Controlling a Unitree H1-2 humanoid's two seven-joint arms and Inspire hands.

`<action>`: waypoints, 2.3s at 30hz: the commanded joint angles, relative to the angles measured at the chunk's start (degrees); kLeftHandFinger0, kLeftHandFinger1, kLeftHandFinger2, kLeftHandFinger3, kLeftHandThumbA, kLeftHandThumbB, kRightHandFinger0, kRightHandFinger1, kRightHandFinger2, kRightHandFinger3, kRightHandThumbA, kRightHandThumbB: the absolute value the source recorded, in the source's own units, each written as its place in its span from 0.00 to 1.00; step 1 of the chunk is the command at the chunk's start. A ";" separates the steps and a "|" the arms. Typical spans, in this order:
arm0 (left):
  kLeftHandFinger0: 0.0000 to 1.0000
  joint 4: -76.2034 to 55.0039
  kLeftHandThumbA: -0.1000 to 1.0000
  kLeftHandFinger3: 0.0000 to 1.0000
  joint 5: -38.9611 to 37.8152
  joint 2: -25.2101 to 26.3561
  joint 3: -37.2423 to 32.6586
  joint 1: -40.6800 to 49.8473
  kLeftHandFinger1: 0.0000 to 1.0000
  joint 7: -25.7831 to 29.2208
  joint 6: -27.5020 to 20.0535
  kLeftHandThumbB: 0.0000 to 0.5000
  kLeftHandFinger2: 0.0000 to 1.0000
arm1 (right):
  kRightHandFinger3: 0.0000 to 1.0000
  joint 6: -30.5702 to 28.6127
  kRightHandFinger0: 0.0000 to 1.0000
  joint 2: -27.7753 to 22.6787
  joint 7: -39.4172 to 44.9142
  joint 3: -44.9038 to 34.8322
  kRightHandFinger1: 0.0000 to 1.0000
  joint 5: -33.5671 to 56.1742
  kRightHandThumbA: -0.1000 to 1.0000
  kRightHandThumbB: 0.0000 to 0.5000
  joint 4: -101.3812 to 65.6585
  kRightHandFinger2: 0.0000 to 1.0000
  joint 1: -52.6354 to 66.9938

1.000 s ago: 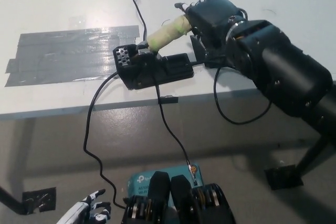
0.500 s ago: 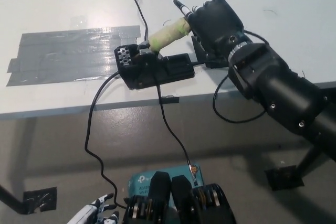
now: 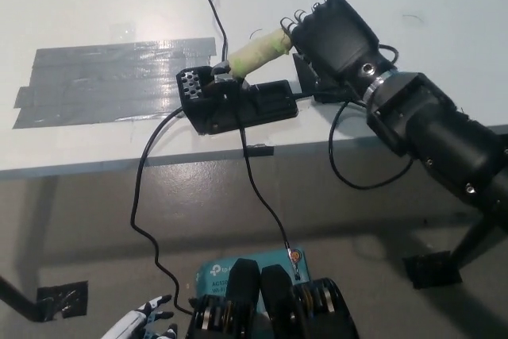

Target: The robot uses its right hand to grab the soldering gun kept on the middle of the table and pulls it out of its base and keep it on the right side of the base

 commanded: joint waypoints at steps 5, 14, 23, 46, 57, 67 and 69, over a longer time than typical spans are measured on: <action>0.61 -1.28 0.48 1.00 2.37 1.44 -0.11 -0.16 0.73 -1.59 0.78 0.37 0.90 | 0.33 -6.19 0.00 -3.91 -7.33 -6.60 0.00 -0.38 0.00 0.18 1.77 0.17 -5.34; 0.62 -1.04 0.50 1.00 2.96 1.69 0.12 0.18 0.73 -1.97 0.38 0.40 0.89 | 0.38 -3.15 0.00 -4.71 -6.67 -11.58 0.00 -2.23 0.05 0.48 1.49 0.05 -4.73; 0.58 -1.41 0.51 1.00 3.00 1.48 0.29 0.71 0.70 -2.27 0.72 0.41 0.85 | 0.16 -4.66 0.00 -5.78 -6.28 -17.86 0.00 0.89 0.00 0.40 1.40 0.27 -2.05; 0.73 -1.63 0.53 1.00 4.57 1.23 0.95 0.20 0.83 -3.92 0.78 0.44 0.97 | 0.38 7.24 0.00 -3.08 19.18 -24.50 0.00 6.16 0.07 0.10 -5.39 0.24 11.79; 0.67 -1.89 0.52 1.00 5.17 1.70 0.42 -0.17 0.80 -4.33 0.78 0.39 0.94 | 0.76 9.36 0.04 -1.07 26.82 -23.28 0.17 7.47 0.05 0.00 -4.70 0.49 12.87; 0.70 -1.38 0.53 1.00 5.00 1.40 0.73 -0.22 0.82 -4.78 0.78 0.41 0.96 | 1.00 17.75 1.00 -1.85 43.38 -22.85 1.00 8.27 0.73 0.61 -6.31 1.00 11.56; 0.70 -1.52 0.53 1.00 4.99 1.59 0.83 -0.06 0.81 -4.75 0.78 0.41 0.95 | 1.00 17.99 1.00 -1.88 44.32 -22.74 1.00 8.10 0.77 0.75 -6.74 1.00 11.52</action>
